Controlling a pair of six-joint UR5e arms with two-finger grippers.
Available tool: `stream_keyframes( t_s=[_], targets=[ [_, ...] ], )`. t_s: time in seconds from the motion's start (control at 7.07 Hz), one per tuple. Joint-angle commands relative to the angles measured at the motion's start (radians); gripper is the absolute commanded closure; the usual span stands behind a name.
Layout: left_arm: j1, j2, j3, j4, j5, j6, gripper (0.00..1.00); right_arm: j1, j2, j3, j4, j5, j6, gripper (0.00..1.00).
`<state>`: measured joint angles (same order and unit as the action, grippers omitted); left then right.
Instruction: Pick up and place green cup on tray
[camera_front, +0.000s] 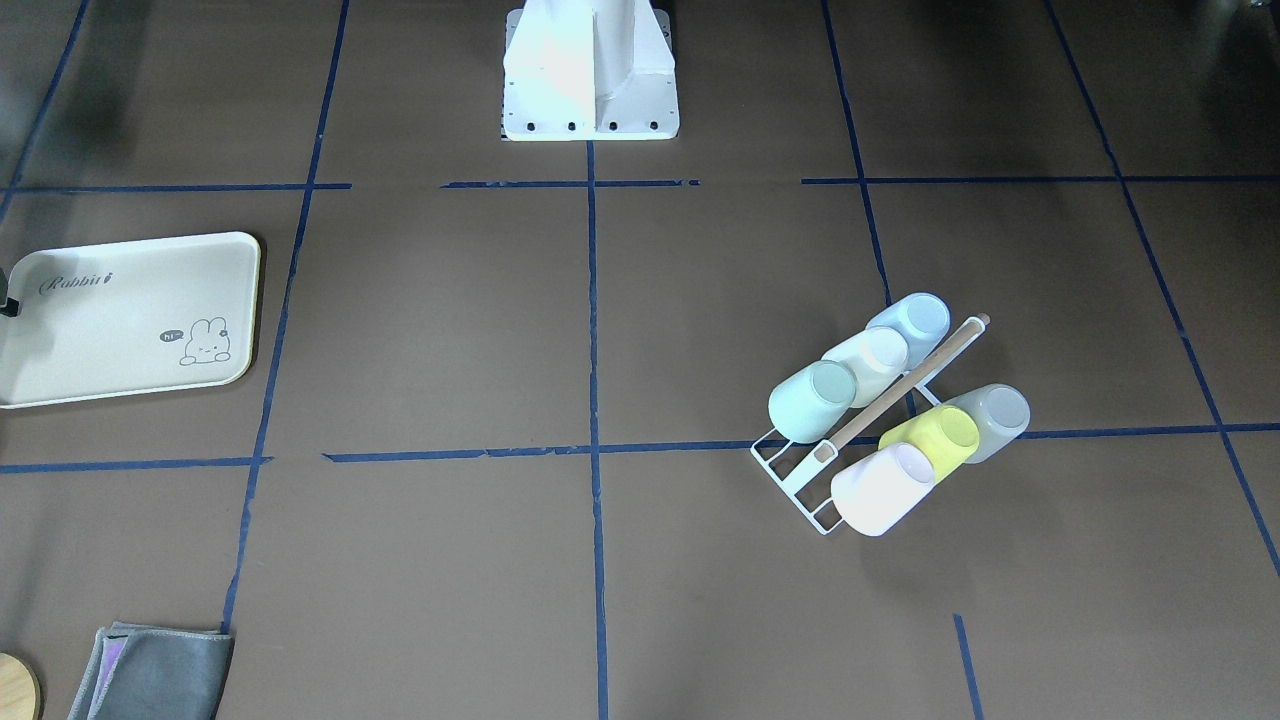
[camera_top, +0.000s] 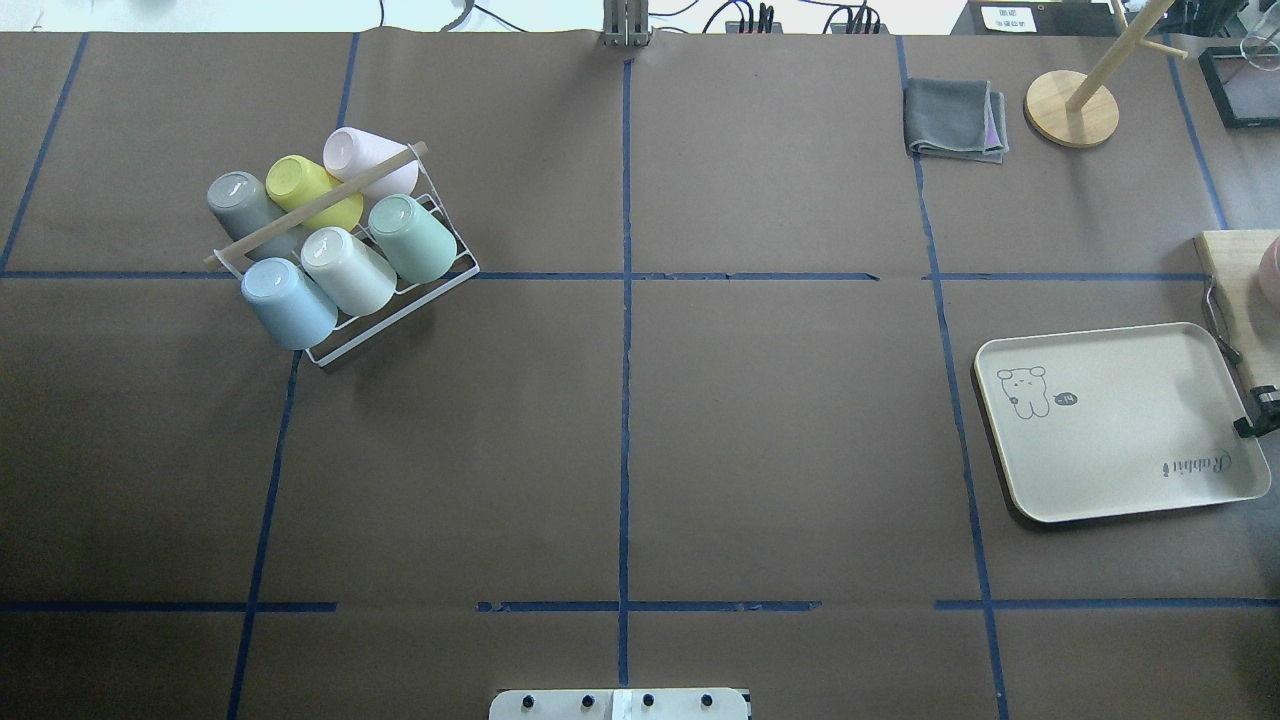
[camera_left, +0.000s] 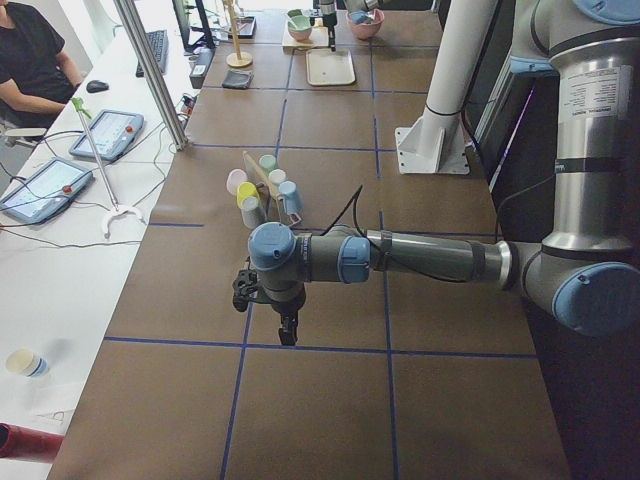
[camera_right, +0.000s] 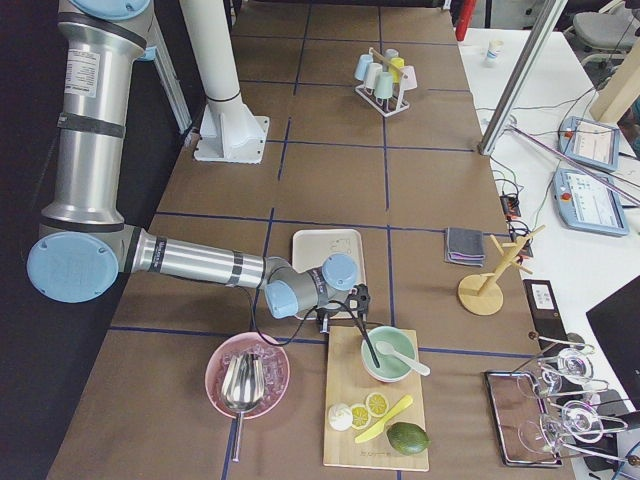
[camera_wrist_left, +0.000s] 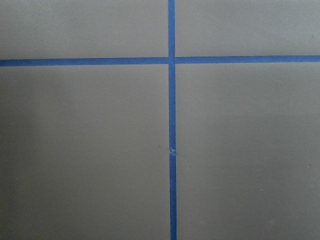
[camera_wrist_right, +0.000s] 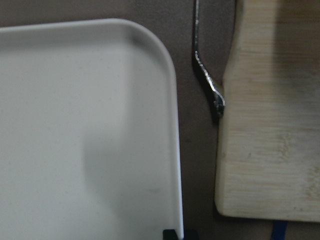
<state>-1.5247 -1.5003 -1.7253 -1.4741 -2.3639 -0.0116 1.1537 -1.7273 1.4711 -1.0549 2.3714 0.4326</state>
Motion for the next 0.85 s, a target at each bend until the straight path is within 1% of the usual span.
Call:
stream_keyframes(
  t_s=[0.0,0.14,0.28,0.42,0.57,0.71],
  targets=[
    [0.000,0.002,0.001,0.000,0.000,0.001,0.00,0.003,-0.005,0.033,0.048,0.014,-0.003,1.00],
    [0.000,0.002,0.000,0.000,-0.002,0.001,0.00,0.003,-0.014,0.104,0.058,0.060,0.004,1.00],
    [-0.002,0.002,-0.007,0.000,-0.002,0.001,0.00,0.003,-0.011,0.186,0.055,0.125,0.056,1.00],
    [-0.002,0.002,-0.007,0.000,-0.002,0.001,0.00,-0.021,-0.003,0.262,0.055,0.135,0.143,1.00],
    [0.000,0.002,-0.005,0.000,-0.002,0.001,0.00,-0.057,0.003,0.303,0.055,0.140,0.185,1.00],
    [0.000,0.002,-0.005,0.000,-0.002,0.001,0.00,-0.115,0.076,0.304,0.055,0.140,0.295,1.00]
  ],
)
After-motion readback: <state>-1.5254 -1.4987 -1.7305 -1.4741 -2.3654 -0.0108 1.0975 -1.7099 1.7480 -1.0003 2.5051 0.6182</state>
